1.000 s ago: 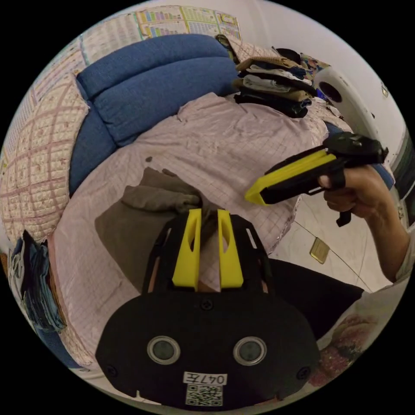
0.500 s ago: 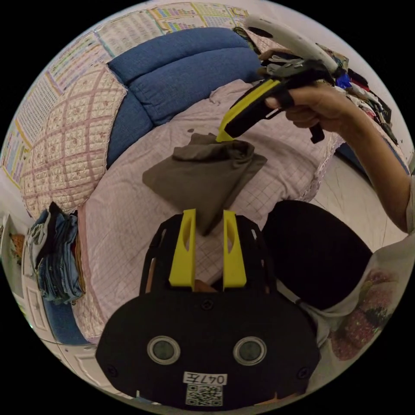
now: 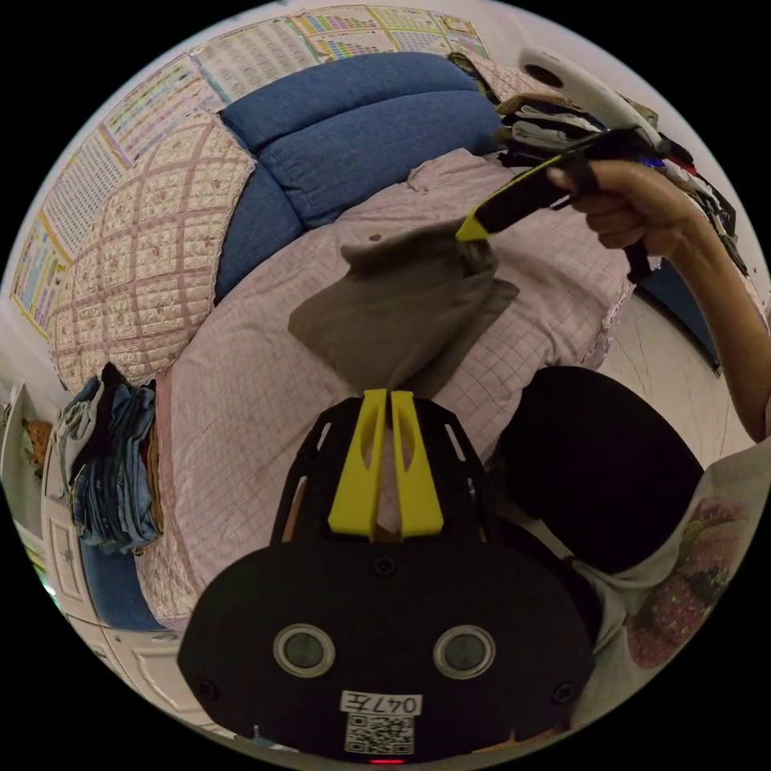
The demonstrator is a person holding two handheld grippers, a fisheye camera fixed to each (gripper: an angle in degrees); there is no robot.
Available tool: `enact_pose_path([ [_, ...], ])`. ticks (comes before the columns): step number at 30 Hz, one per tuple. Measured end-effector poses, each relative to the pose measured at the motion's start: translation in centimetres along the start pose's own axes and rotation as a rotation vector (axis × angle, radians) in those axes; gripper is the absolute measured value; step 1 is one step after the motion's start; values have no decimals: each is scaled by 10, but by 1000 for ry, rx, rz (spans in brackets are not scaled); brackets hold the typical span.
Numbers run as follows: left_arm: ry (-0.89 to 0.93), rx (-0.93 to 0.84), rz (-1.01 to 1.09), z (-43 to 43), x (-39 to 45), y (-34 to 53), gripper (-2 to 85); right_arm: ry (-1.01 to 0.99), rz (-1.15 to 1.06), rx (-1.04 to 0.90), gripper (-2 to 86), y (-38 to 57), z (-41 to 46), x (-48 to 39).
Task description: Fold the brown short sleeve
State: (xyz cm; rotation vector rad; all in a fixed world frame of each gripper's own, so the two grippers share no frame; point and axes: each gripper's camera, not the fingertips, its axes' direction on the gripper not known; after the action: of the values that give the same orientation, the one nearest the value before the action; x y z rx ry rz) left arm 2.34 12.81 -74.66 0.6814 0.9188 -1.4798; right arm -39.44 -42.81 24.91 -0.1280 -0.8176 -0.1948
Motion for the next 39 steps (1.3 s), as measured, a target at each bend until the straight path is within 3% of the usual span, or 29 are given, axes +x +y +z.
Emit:
enact_pose_path([
  [2,-7,-7,10,16,-4,16,-6,-57,58,13,-4,18,-4,24],
  [6,4,-12,6,35,-12,30,-6,49,128,-114,12,36,11,59],
  [11,-11,-30,30,51,-22,45,-5,122,93,31,54,41,-29,73],
  [19,-53,-42,43,62,-27,63,-4,44,151,-18,108,9,-17,136],
  [28,-24,-36,33,61,-38,71,-3,-20,208,-70,67,17,-20,182],
  [31,-14,-30,24,57,-40,71,-2,-116,183,-63,14,25,-33,185],
  [39,22,-35,1,32,-37,63,18,131,-104,87,2,56,-109,119],
])
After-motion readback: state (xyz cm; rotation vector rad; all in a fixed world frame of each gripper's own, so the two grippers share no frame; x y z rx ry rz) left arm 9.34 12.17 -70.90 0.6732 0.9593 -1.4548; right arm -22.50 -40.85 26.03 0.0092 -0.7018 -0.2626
